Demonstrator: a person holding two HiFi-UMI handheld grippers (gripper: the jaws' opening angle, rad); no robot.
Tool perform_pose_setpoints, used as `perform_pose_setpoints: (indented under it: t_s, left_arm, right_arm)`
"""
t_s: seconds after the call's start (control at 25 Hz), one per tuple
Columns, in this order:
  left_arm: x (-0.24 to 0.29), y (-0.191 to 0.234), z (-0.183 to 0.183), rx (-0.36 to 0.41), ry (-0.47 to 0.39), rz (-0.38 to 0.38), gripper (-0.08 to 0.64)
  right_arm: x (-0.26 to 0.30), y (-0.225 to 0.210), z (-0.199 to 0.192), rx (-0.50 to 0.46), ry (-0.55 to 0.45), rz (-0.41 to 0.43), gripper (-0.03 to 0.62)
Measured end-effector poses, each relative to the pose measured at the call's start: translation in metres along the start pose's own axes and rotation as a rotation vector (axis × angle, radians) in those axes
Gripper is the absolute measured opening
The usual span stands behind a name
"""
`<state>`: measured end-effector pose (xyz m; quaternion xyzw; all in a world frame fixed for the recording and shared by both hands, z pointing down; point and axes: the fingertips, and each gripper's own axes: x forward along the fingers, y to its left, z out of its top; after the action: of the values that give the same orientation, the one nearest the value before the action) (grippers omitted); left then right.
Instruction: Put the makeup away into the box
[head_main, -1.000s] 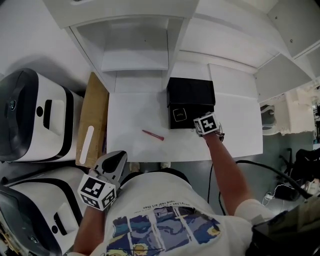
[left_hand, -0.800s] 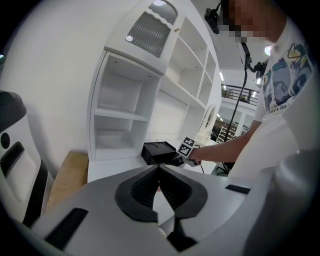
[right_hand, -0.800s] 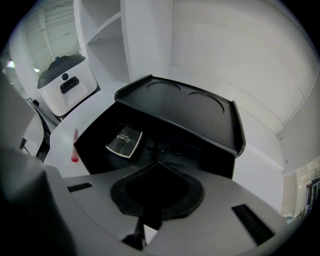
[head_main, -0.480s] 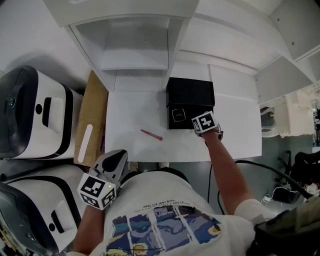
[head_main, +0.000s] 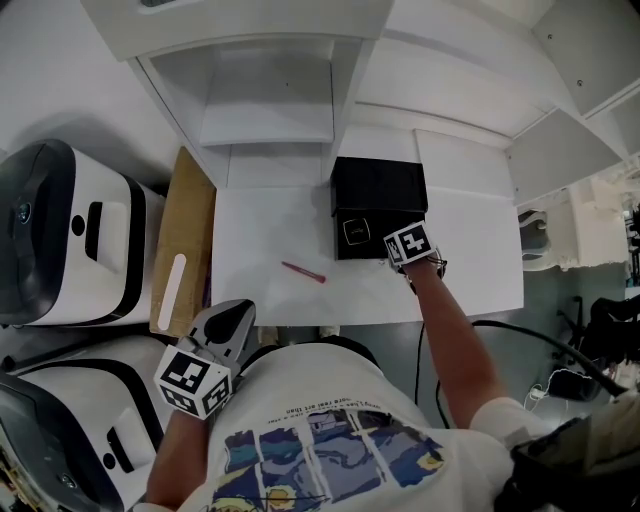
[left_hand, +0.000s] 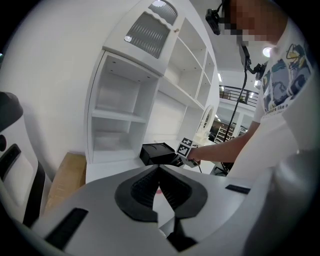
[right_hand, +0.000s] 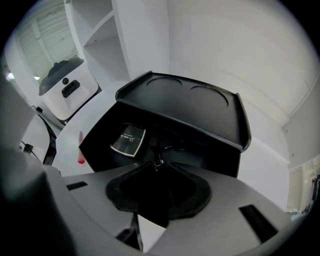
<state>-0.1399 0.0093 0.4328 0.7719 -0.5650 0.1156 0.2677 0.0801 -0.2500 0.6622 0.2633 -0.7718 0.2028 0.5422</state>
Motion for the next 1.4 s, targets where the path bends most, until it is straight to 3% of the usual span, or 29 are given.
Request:
perform_pose_setpoints:
  t_s: [0.36,0.64,1.0,1.4]
  left_arm:
    - [0.001,0.002,0.001,0.024,-0.004,-0.068,0.014]
    - [0.002,0.001,0.001,0.058,-0.004,-0.133,0.014]
    - [-0.008,0.012,-0.002,0.082,0.0,-0.189,0.014]
    - [-0.026,0.027,-0.012,0.095,0.008,-0.257,0.014]
  right_arm:
    - [-0.045,-0.005,0.002,-0.012,-0.128,-0.107,0.115]
    - [-0.092,0.016,0.002,-0.014,-0.286,-0.134,0.043]
    - [-0.129,0.083,-0.016,-0.012,-0.36,-0.088,0.031]
    - [-0.134,0.174,-0.028,-0.078,-0.389,-0.02,0.029]
